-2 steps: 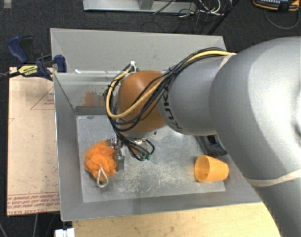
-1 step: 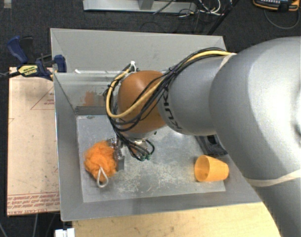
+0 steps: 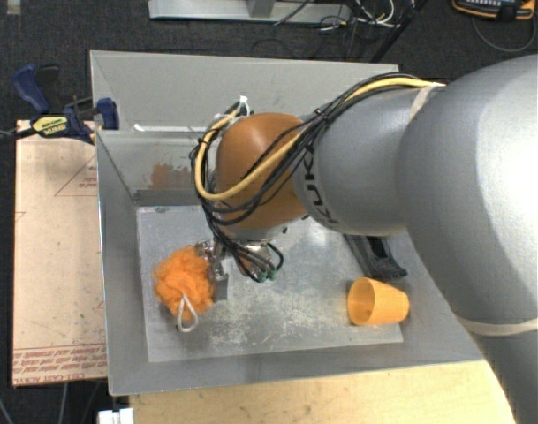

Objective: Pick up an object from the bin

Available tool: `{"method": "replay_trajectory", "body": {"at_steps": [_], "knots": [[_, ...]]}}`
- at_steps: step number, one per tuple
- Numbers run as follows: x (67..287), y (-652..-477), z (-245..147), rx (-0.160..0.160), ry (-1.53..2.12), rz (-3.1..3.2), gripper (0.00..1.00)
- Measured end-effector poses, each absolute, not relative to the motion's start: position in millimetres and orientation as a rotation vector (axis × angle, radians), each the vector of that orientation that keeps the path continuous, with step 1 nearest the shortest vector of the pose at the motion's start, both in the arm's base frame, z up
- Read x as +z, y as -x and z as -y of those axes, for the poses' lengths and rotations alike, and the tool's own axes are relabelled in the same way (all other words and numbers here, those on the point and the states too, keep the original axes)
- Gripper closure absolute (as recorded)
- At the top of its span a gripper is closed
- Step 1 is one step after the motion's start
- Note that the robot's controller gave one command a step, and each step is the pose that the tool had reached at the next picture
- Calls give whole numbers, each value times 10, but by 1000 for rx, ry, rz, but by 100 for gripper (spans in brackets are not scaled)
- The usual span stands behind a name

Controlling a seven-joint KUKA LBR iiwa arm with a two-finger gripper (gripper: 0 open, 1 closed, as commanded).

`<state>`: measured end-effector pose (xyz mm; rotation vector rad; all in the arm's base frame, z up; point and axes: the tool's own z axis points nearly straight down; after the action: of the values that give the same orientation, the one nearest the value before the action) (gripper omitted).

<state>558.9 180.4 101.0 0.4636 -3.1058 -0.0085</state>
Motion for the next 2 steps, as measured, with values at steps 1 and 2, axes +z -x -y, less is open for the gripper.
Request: {"method": "replay_trajectory", "body": {"at_steps": [1, 2], "knots": [[1569, -5628, -1742, -11, -451, 3116, 100], [1632, -5740, -1646, -15, -451, 3136, 100]]}}
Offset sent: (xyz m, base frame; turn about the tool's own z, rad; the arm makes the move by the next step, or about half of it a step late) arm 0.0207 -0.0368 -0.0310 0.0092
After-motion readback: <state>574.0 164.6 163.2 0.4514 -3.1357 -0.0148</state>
